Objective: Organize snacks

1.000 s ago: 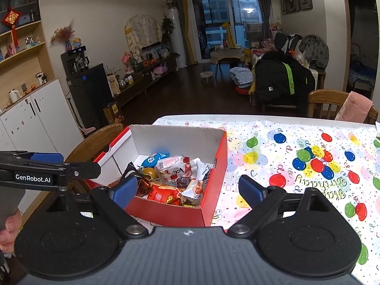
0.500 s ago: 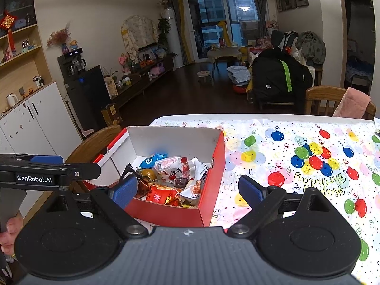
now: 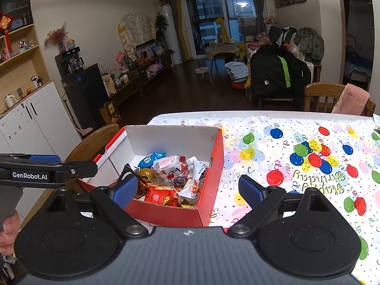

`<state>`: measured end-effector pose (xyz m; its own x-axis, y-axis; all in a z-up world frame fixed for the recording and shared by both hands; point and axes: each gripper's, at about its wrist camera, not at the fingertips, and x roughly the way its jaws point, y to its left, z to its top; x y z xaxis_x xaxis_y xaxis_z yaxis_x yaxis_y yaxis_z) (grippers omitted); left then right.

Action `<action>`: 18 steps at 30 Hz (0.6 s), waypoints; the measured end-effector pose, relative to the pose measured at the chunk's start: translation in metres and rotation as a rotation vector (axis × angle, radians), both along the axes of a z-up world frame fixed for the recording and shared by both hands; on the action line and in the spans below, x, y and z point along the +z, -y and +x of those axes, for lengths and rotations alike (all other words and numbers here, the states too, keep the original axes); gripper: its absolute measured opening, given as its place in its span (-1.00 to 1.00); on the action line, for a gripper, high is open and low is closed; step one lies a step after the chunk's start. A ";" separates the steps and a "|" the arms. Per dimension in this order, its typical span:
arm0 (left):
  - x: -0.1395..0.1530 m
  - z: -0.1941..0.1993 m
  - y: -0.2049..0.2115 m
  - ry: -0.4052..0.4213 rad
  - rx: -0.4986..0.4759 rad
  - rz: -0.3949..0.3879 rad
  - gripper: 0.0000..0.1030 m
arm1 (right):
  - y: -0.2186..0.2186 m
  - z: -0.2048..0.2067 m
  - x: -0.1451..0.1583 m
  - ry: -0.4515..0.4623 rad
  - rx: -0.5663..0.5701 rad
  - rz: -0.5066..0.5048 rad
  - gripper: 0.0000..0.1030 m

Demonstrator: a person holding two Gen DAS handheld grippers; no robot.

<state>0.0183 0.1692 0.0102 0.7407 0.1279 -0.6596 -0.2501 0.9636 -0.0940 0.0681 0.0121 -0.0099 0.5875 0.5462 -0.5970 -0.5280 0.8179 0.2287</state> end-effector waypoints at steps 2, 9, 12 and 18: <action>0.003 0.000 0.000 0.001 0.002 0.002 1.00 | -0.001 0.000 0.001 -0.003 -0.001 -0.003 0.80; 0.006 0.001 0.000 0.002 0.002 0.002 1.00 | -0.006 0.006 0.007 -0.029 -0.004 -0.017 0.80; 0.008 0.000 0.001 0.002 0.001 0.000 1.00 | -0.008 0.008 0.009 -0.031 -0.007 -0.017 0.80; 0.011 -0.001 0.004 0.007 0.000 0.002 1.00 | -0.012 0.008 0.012 -0.024 -0.004 -0.011 0.80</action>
